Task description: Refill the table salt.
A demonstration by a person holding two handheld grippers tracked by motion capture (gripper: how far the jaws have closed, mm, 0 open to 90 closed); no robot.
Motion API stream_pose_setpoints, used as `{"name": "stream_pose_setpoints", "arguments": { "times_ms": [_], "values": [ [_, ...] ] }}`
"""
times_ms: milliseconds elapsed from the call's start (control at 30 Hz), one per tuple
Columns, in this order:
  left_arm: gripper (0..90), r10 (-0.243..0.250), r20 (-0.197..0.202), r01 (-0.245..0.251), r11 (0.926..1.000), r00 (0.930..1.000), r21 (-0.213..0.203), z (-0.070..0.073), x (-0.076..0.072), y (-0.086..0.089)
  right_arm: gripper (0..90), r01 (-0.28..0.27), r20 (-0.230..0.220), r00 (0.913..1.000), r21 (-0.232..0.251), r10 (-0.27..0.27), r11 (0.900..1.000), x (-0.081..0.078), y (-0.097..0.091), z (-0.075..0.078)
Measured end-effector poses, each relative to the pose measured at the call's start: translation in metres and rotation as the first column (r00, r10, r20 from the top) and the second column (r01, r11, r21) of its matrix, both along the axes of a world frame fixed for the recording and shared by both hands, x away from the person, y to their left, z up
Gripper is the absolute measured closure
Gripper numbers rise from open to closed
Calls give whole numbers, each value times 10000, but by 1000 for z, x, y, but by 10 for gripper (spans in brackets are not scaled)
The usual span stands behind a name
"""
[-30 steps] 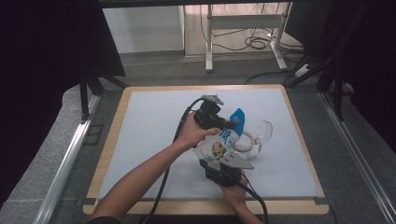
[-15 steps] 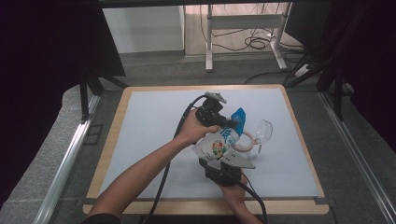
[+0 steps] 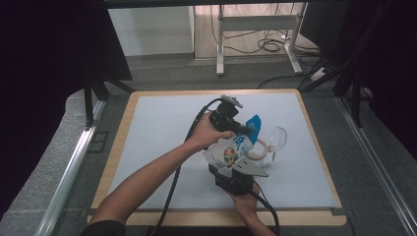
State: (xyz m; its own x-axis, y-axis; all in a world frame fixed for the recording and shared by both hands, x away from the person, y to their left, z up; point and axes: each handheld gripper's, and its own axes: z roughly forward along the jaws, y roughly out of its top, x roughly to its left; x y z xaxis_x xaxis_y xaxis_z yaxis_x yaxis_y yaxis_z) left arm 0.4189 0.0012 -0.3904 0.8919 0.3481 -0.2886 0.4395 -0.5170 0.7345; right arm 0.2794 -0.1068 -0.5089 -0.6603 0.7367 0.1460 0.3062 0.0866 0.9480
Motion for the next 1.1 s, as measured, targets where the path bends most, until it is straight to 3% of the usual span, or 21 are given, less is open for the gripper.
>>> {"name": "stream_pose_setpoints", "arguments": {
  "times_ms": [467, 1100],
  "values": [
    [899, -184, 10, 183, 9983, 9998, 552, 3, 5, -4, 474, 6, -108, 9999, 240, -3, 9997, 3, 2, 2],
    [899, -283, -109, 290, 9971, 9995, 709, 5, 10, -10, 475, 90, -157, 9998, 457, -83, 9989, 5, 0, 5]
  ]
}}
